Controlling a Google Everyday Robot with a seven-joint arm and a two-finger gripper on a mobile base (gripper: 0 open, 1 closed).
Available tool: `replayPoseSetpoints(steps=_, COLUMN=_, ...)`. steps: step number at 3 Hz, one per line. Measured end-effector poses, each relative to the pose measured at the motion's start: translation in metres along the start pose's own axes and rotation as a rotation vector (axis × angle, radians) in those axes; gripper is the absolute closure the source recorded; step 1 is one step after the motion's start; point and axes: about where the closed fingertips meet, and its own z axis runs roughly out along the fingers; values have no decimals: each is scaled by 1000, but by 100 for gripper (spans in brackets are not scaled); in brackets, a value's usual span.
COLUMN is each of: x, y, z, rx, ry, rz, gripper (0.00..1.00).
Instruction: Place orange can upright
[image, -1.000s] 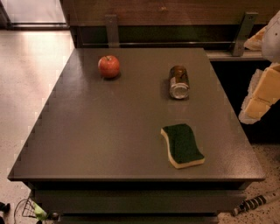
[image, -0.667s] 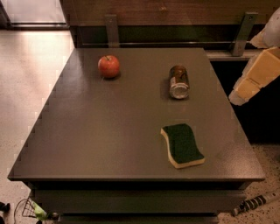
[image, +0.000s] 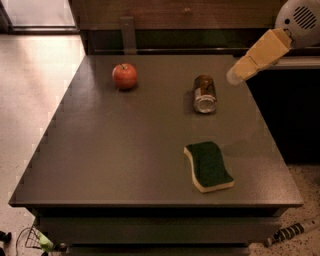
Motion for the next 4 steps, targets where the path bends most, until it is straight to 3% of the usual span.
replayPoseSetpoints(steps=1, x=-24, y=-9, z=14, rx=2, ry=-107, rz=163, gripper=0)
replayPoseSetpoints(steps=2, x=-28, y=-21, z=20, rx=33, ry=-179, rz=332, gripper=0)
replayPoseSetpoints(steps=3, x=-28, y=-21, z=20, rx=33, ry=-179, rz=332, gripper=0)
replayPoseSetpoints(steps=4, x=-40, y=-29, z=32, rx=48, ry=-139, rz=375, gripper=0)
